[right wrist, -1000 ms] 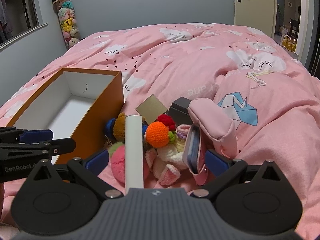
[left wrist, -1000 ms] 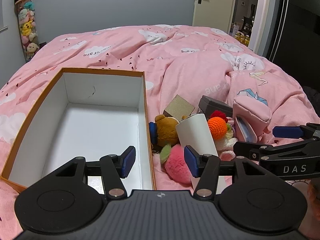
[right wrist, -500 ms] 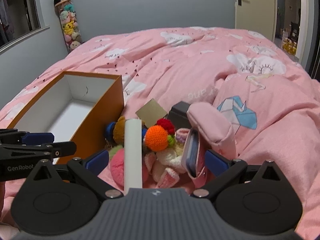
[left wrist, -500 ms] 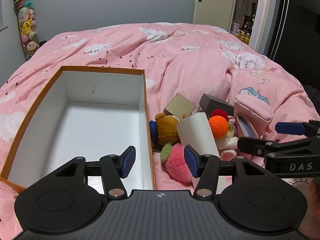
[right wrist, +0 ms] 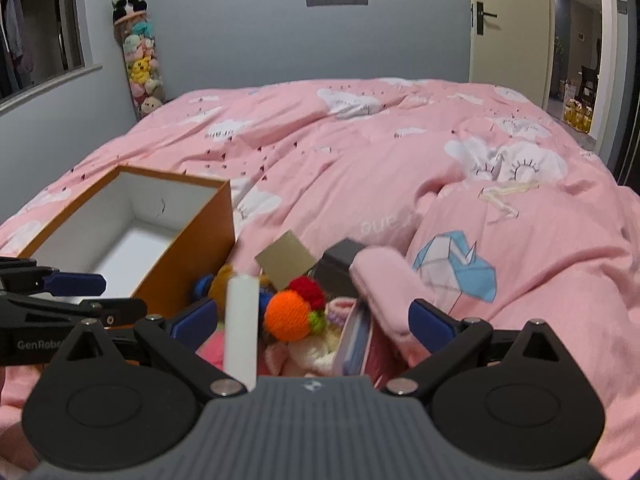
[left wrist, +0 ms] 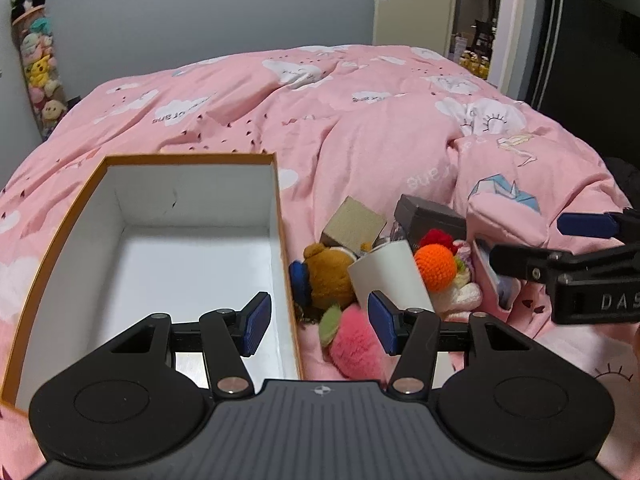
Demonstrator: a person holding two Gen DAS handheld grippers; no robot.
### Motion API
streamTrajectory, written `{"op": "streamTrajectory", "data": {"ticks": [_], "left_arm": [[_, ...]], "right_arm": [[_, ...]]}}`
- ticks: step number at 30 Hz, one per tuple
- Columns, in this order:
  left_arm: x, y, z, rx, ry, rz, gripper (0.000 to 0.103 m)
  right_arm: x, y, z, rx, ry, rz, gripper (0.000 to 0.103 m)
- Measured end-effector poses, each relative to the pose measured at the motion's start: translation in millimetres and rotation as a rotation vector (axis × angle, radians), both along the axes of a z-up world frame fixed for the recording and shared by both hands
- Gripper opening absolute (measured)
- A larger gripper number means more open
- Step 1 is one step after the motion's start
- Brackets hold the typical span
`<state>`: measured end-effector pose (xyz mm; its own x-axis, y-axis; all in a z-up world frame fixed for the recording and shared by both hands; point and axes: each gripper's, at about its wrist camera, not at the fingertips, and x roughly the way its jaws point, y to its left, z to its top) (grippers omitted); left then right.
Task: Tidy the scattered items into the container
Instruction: 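Grasp the pink card case with the right gripper while the left gripper approaches the white tube, then close the left gripper around the white paper tube and lift it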
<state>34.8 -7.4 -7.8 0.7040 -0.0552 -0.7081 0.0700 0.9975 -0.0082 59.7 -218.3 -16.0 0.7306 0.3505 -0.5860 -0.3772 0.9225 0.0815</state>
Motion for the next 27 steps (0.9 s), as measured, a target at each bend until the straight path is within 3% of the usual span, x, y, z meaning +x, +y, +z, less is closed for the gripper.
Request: {"op": "streamTrajectory", "data": {"ticks": [5,7,12,18,27], "left_arm": [[10,-2,4,-0.023,-0.005,-0.036,0.063],[12,-6,5,-0.036,-0.004,-0.067,0.058],[20,-23,3,-0.099,0.051,-0.147,0.053],[36,-49,-21,-0.095,0.177,-0.154,0.052],[51,-51,-49,-0.146,0.282,-0.102,0.058]], "right_arm": [[10,-7,-2,-0.028,0.002,0.0,0.069],[13,-11,-6,-0.03,0.022,-0.003,0.053],[14,-24,-12,-0.041,0.033,-0.031,0.038],[5,-25,-16,-0.014,0.101,0.051,0.038],[13,-18,-52,-0.093,0.201,0.065,0.044]]}}
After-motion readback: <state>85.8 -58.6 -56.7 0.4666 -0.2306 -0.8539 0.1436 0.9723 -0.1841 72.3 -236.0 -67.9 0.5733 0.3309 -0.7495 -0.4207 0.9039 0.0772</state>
